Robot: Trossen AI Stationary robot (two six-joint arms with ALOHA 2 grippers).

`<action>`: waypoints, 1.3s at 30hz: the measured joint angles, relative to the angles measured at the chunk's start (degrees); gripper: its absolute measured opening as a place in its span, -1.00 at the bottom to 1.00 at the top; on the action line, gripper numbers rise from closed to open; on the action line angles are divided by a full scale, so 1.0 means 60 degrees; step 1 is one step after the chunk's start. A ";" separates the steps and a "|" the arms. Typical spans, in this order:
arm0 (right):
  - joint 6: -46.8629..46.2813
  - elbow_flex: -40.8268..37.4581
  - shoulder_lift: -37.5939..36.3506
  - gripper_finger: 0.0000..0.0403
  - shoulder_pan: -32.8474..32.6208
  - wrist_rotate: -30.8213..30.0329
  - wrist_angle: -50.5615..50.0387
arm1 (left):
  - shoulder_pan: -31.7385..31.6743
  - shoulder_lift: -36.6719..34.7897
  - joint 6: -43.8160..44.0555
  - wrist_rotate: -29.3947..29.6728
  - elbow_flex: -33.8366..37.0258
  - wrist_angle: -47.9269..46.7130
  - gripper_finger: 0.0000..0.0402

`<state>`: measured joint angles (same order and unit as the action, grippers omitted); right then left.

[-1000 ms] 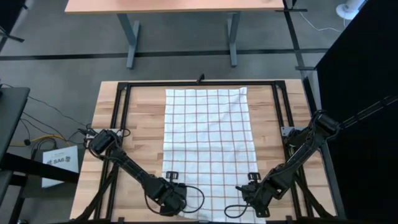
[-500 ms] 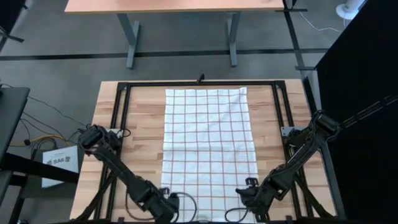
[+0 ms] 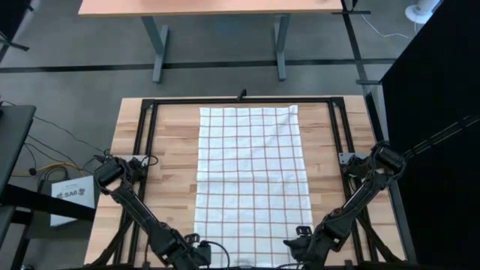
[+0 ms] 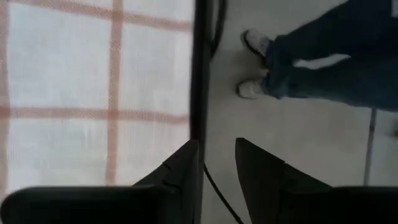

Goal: Roll towel
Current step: Fold the white striped towel

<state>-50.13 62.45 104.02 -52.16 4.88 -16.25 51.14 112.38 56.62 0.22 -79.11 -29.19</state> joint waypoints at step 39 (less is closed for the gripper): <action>-0.0642 0.0763 0.1287 0.00 -0.0785 0.0106 -0.1057 | 0.0043 0.1115 -0.1005 0.0805 0.0051 -0.0118 -0.54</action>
<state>-53.98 67.03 111.74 -56.87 5.51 -22.59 51.40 119.07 50.59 5.05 -78.81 -29.90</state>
